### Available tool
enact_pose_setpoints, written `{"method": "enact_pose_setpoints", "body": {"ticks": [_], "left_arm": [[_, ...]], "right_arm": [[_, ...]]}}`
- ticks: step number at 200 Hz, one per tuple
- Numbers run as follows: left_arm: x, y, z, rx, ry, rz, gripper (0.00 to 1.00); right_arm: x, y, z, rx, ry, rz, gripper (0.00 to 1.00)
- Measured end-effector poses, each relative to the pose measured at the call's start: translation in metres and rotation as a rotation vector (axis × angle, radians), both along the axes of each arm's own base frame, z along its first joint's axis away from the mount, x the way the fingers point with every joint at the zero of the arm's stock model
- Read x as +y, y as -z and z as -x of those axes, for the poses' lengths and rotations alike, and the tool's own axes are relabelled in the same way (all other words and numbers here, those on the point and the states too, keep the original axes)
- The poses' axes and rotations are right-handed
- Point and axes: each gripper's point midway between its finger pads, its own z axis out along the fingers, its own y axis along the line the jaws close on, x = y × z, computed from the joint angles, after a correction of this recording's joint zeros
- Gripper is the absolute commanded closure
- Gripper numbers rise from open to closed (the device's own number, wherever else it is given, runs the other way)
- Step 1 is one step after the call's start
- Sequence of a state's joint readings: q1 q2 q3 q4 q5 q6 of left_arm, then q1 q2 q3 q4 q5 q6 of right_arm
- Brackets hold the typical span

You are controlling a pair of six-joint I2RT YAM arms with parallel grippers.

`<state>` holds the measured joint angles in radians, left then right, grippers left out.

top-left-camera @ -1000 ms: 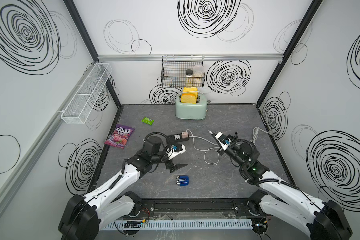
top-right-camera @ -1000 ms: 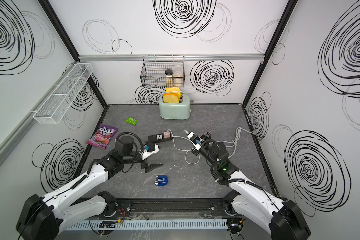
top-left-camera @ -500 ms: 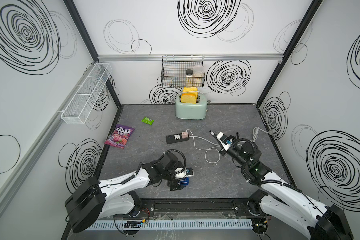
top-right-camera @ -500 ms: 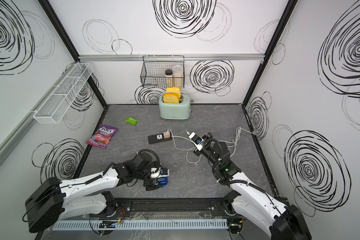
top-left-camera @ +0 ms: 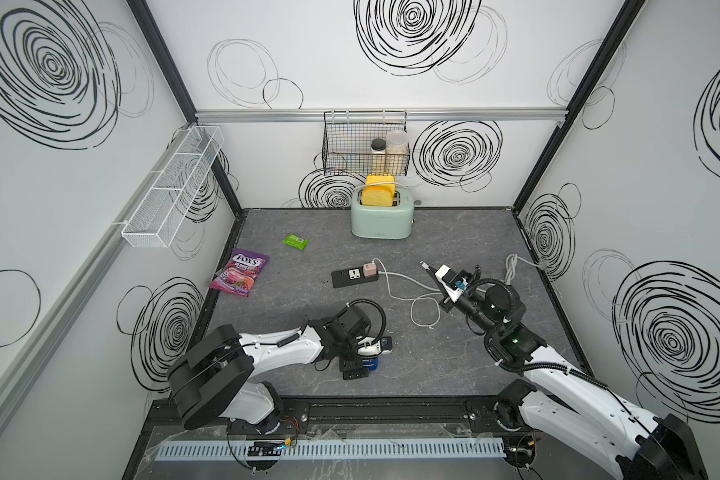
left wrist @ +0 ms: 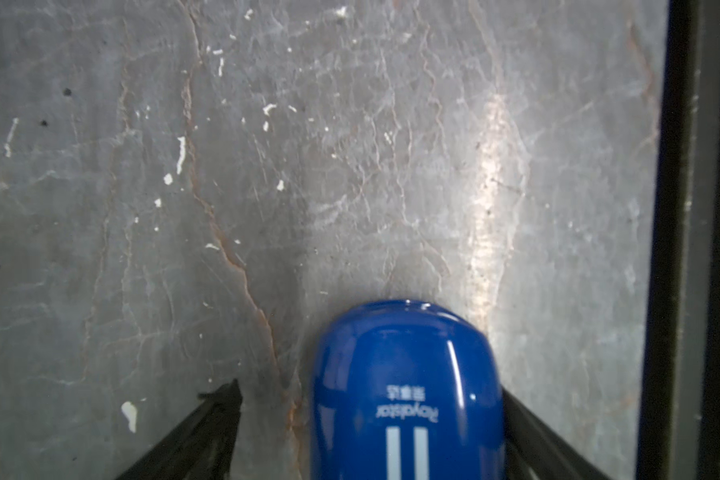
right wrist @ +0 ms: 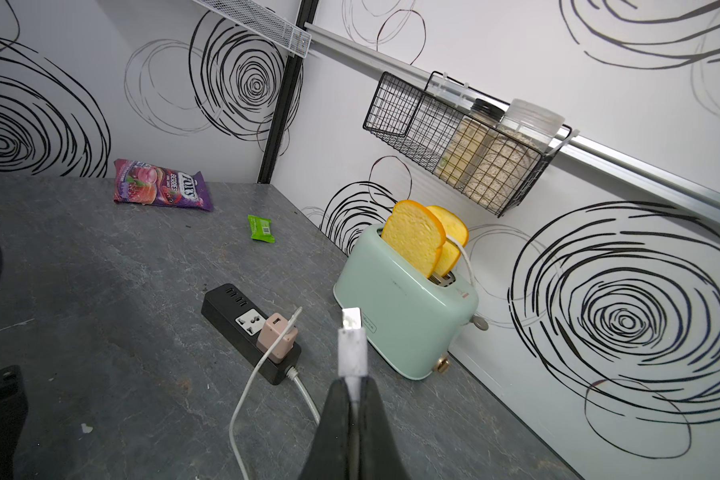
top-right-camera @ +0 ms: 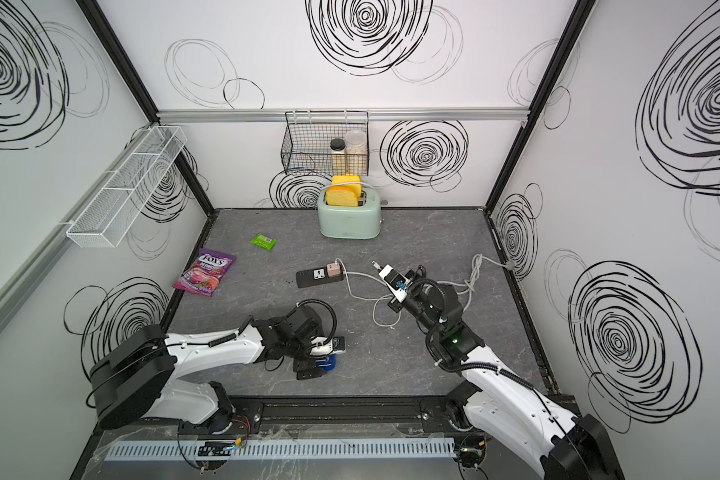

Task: Charge the electric shaver
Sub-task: Adjust the electric shaver at the center of the board.

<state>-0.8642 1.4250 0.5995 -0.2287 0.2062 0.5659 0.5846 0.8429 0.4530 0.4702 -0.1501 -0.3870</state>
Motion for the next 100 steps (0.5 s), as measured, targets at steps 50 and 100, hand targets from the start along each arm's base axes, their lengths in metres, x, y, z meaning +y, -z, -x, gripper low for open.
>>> {"method": "enact_pose_setpoints", "body": {"ticks": [50, 100], "left_arm": [[-0.011, 0.001, -0.007, 0.022, 0.0, -0.008, 0.49], [-0.022, -0.009, -0.02, -0.007, -0.068, 0.01, 0.46]], "right_arm": [[0.0, 0.0, 0.0, -0.005, 0.0, 0.005, 1.0], [-0.001, -0.001, 0.0, -0.012, 0.006, 0.009, 1.0]]}}
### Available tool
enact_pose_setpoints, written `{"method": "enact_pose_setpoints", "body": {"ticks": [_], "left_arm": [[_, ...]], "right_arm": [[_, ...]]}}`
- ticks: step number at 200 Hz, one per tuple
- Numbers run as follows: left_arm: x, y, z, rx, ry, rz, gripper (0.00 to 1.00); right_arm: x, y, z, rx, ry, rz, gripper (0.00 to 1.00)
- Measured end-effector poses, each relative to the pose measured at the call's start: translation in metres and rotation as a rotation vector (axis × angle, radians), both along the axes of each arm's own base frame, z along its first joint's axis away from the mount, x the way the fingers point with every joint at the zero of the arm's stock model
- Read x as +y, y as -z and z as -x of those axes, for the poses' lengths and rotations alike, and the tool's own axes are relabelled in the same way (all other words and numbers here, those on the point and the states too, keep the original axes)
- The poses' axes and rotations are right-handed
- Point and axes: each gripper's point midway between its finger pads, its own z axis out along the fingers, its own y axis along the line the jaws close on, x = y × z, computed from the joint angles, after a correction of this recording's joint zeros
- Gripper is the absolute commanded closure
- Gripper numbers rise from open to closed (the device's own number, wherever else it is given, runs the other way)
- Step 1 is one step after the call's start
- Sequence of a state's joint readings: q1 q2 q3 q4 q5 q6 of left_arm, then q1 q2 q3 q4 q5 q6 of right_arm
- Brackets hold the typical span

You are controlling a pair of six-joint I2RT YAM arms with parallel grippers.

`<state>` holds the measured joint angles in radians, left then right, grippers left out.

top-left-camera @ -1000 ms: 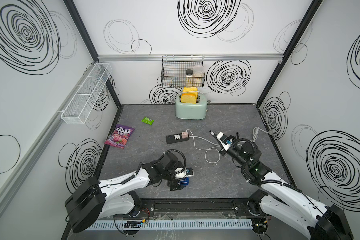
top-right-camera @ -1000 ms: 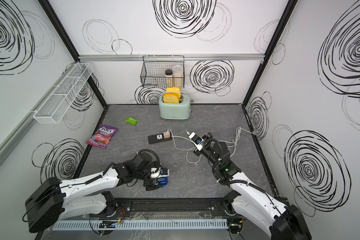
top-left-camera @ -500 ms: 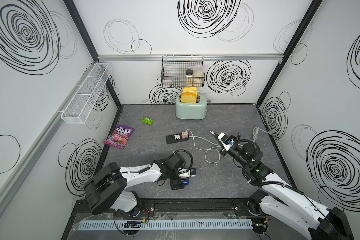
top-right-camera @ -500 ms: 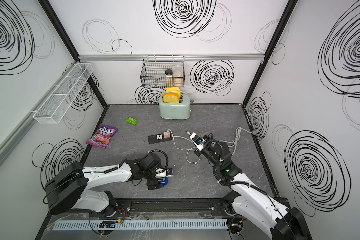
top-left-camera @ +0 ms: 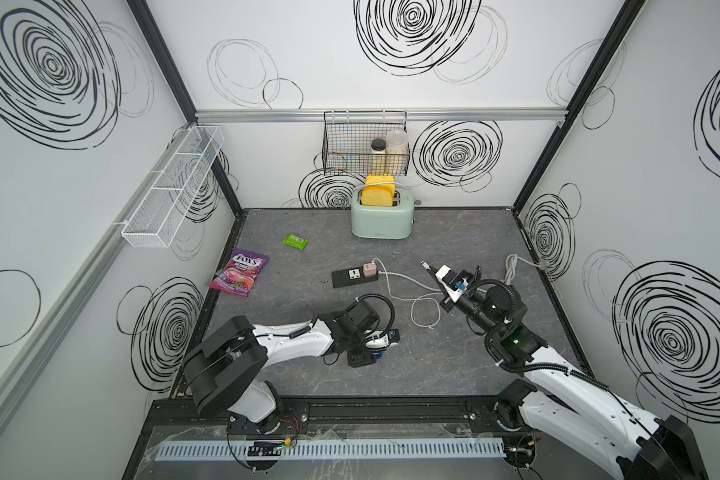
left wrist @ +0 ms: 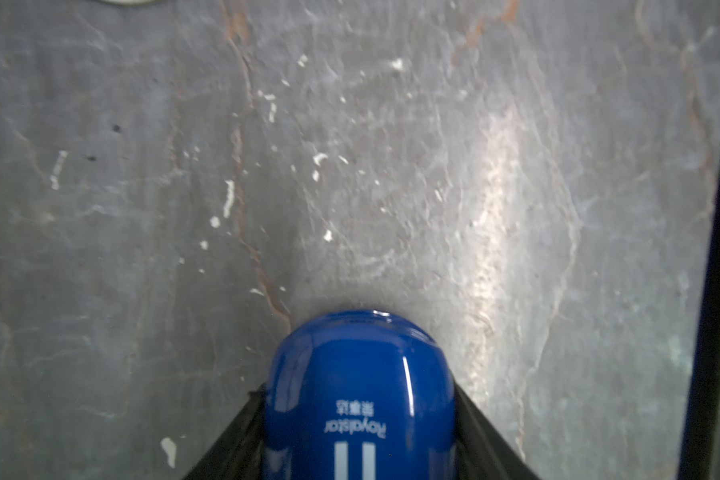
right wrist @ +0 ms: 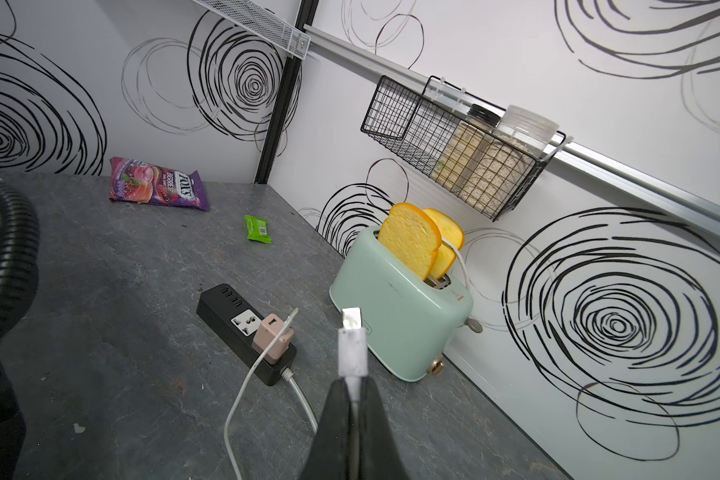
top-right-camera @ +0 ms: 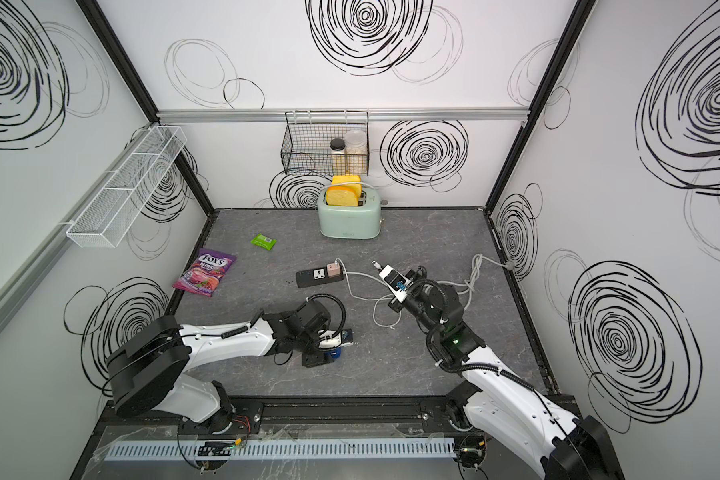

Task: Charge the electric shaver
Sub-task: Adjust the electric shaver at the center of the board.

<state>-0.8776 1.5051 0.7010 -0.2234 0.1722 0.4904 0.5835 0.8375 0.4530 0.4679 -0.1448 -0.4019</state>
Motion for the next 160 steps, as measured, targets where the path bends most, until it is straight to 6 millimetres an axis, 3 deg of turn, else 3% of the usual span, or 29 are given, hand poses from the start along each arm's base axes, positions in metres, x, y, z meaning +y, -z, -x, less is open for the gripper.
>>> {"method": "enact_pose_setpoints", "body": {"ticks": [31, 52, 89, 107, 160], "left_arm": [[-0.03, -0.022, -0.024, -0.046, -0.072, 0.115, 0.46], [-0.042, -0.023, -0.032, -0.044, -0.104, 0.162, 0.45], [-0.04, 0.005, -0.031, 0.017, -0.149, 0.12, 0.41], [-0.043, 0.003, -0.036, 0.005, -0.17, 0.134, 0.32], [-0.044, 0.007, -0.038, -0.02, -0.198, 0.195, 0.28]], "right_arm": [[-0.002, 0.001, -0.001, 0.0, 0.011, 0.009, 1.0], [-0.003, 0.002, -0.003, -0.001, 0.02, 0.012, 1.0], [-0.005, 0.0, -0.003, -0.006, 0.026, 0.017, 1.0], [-0.006, -0.002, -0.002, -0.012, 0.027, 0.013, 1.0], [-0.006, -0.002, -0.003, -0.012, 0.029, 0.013, 1.0]]}}
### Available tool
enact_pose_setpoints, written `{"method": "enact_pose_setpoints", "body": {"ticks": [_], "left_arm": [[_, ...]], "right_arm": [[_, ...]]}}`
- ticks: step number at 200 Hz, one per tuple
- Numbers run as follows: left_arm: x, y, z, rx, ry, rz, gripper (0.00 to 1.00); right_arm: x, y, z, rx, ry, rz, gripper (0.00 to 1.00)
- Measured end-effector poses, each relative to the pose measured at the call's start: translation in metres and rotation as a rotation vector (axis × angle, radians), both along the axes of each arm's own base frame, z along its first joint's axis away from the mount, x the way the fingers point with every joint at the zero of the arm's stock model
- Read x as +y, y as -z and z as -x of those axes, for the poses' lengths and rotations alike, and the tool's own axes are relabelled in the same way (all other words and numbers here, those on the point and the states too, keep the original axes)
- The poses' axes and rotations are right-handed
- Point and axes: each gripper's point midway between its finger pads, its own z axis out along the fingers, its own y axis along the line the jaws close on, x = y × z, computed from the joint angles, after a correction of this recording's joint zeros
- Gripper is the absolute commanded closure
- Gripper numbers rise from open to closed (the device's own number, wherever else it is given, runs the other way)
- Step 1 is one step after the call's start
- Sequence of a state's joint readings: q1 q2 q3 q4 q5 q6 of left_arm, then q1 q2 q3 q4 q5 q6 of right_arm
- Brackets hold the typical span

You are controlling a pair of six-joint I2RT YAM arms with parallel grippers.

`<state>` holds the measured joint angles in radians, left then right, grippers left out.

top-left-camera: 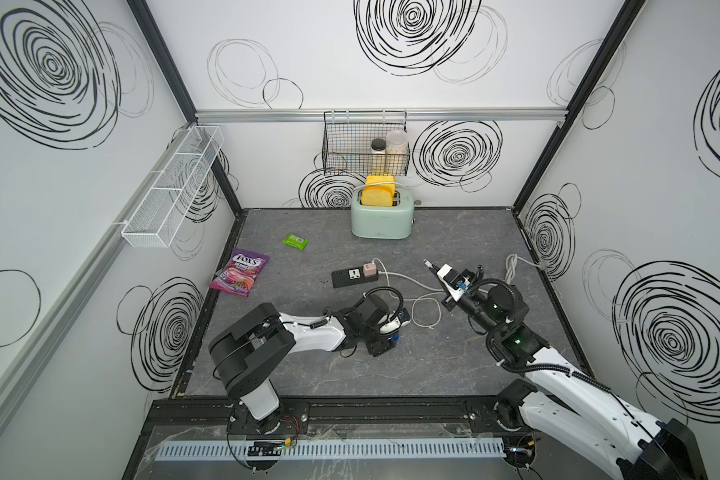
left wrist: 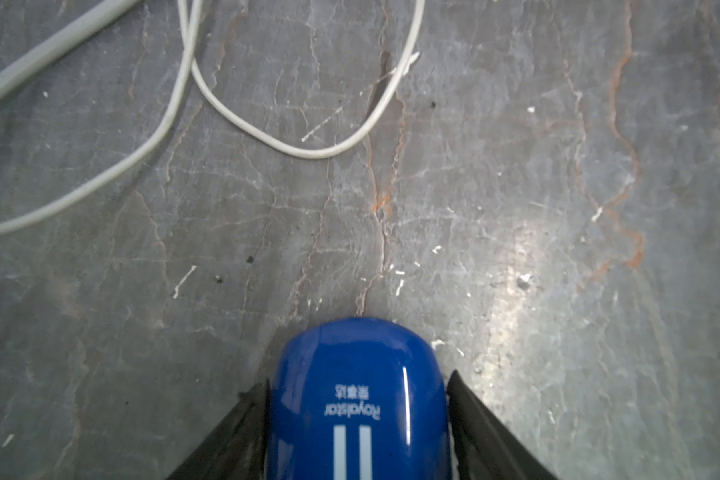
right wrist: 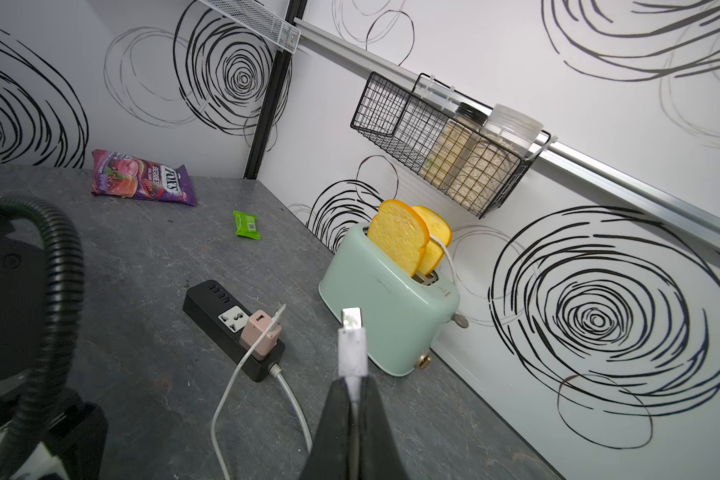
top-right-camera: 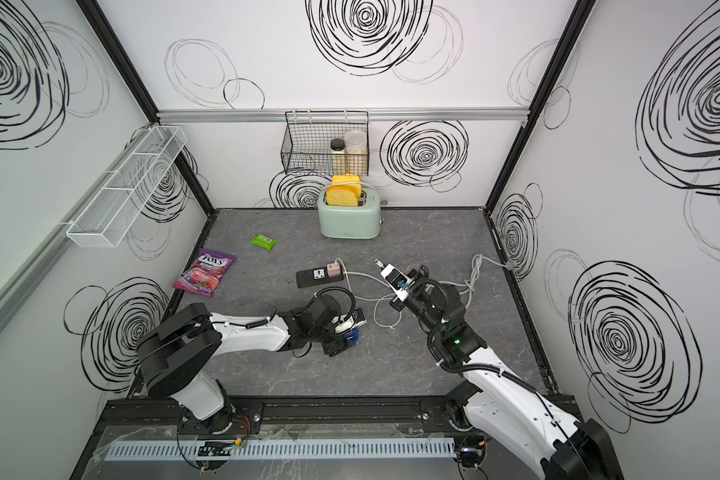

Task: Charge the electric shaver
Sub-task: Adjust the electric shaver at the center of the board, then pick up the electric shaver from the center of the board.

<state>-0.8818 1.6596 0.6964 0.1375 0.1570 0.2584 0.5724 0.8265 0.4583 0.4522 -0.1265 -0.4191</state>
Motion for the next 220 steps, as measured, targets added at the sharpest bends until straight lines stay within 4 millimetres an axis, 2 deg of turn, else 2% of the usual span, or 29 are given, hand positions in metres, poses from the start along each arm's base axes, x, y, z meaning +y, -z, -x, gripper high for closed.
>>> {"method": "enact_pose_setpoints", "body": {"ticks": [22, 64, 130, 220], "left_arm": [[0.002, 0.002, 0.007, -0.02, -0.003, 0.08, 0.31], [0.013, 0.001, 0.021, -0.037, 0.003, 0.21, 0.2], [0.001, -0.005, 0.017, -0.028, 0.0, 0.327, 0.2], [-0.001, -0.01, 0.023, -0.056, -0.041, 0.385, 0.21]], "right_arm": [[0.0, 0.001, 0.0, 0.003, 0.003, 0.002, 1.0], [-0.002, 0.003, 0.002, 0.016, 0.005, 0.011, 1.0], [-0.004, -0.007, 0.001, 0.014, 0.015, 0.024, 1.0], [-0.004, -0.001, 0.002, 0.034, 0.013, 0.045, 1.0]]}}
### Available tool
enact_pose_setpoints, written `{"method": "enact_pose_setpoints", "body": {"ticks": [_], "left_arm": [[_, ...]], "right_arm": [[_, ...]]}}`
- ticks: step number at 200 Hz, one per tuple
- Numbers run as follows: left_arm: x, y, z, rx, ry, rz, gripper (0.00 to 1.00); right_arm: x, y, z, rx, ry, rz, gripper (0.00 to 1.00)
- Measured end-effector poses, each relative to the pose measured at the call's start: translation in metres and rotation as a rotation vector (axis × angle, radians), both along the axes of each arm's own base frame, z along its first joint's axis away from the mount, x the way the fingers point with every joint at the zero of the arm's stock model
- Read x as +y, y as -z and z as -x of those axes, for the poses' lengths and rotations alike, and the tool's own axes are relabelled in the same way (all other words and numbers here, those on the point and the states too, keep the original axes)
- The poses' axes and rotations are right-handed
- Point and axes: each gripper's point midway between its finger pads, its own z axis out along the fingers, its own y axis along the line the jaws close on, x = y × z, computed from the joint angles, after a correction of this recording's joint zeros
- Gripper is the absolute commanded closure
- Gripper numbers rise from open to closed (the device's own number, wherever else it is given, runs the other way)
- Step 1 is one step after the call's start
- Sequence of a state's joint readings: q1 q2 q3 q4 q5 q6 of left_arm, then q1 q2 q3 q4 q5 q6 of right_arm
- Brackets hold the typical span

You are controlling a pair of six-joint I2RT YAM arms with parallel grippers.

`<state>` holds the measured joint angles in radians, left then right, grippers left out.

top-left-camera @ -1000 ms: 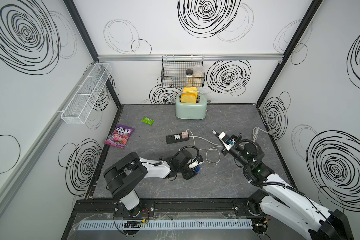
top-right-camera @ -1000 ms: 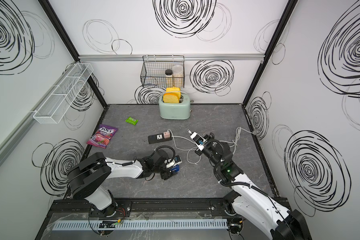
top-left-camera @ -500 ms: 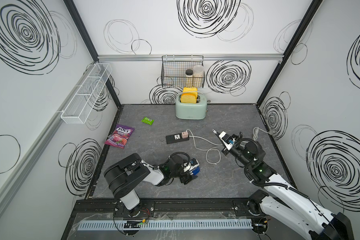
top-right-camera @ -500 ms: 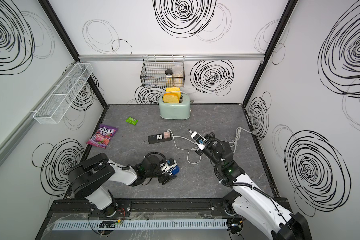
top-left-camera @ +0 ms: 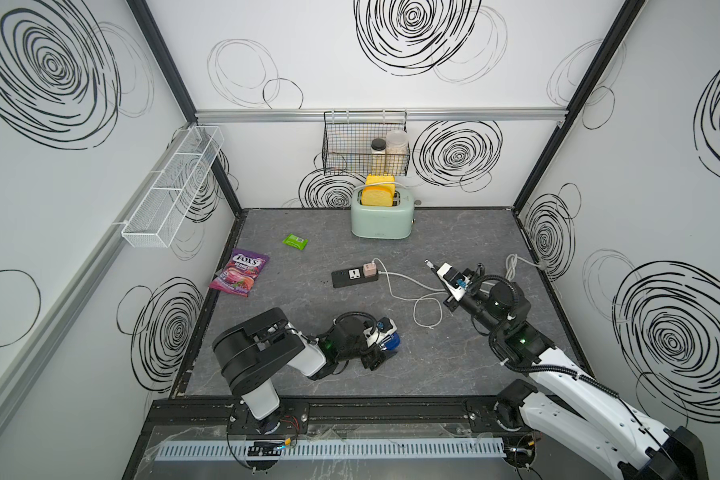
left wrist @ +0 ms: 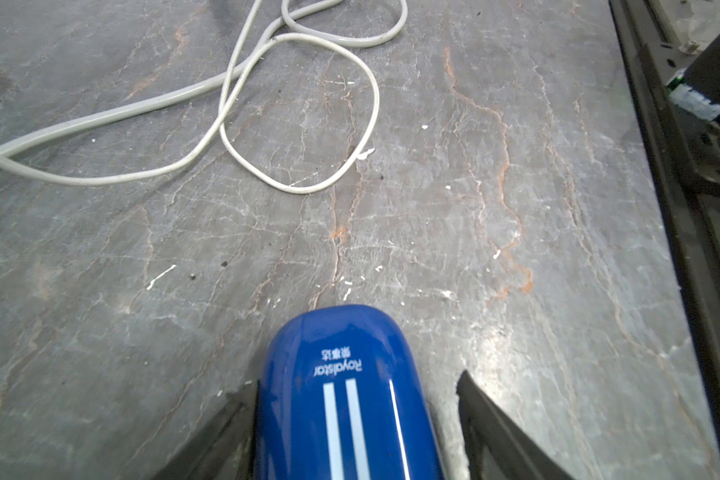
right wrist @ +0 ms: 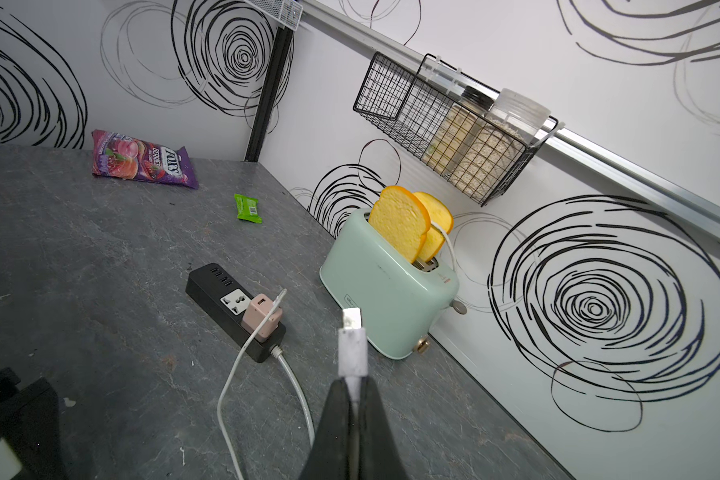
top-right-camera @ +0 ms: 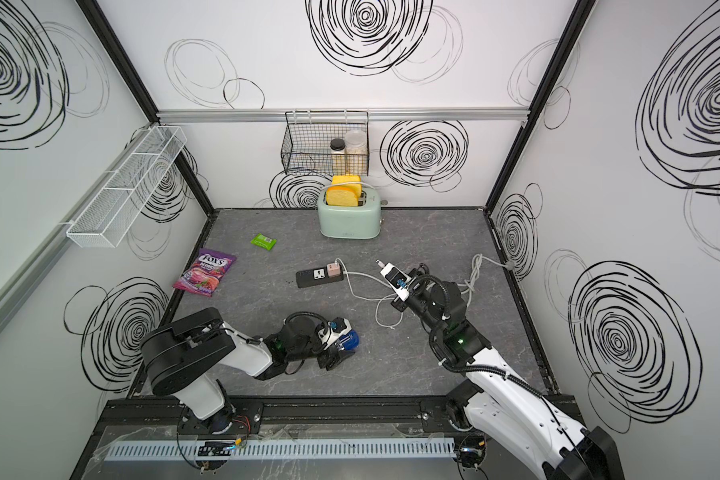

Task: Charge the electric shaver
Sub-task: Pick up the electric shaver from the center of the board.

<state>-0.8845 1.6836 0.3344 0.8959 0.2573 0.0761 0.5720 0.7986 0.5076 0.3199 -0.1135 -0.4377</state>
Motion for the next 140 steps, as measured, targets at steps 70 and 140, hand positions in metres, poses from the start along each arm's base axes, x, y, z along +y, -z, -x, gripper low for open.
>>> {"method": "enact_pose_setpoints", "body": {"ticks": [70, 140], "left_arm": [[0.0028, 0.0035, -0.0037, -0.002, -0.043, -0.022, 0.15], [-0.0014, 0.0079, -0.0028, 0.011, -0.047, -0.061, 0.22]], "right_arm": [[0.0003, 0.0005, 0.0003, 0.001, -0.003, 0.004, 1.0], [0.0015, 0.0009, 0.0013, 0.0, -0.012, 0.008, 1.0]]}}
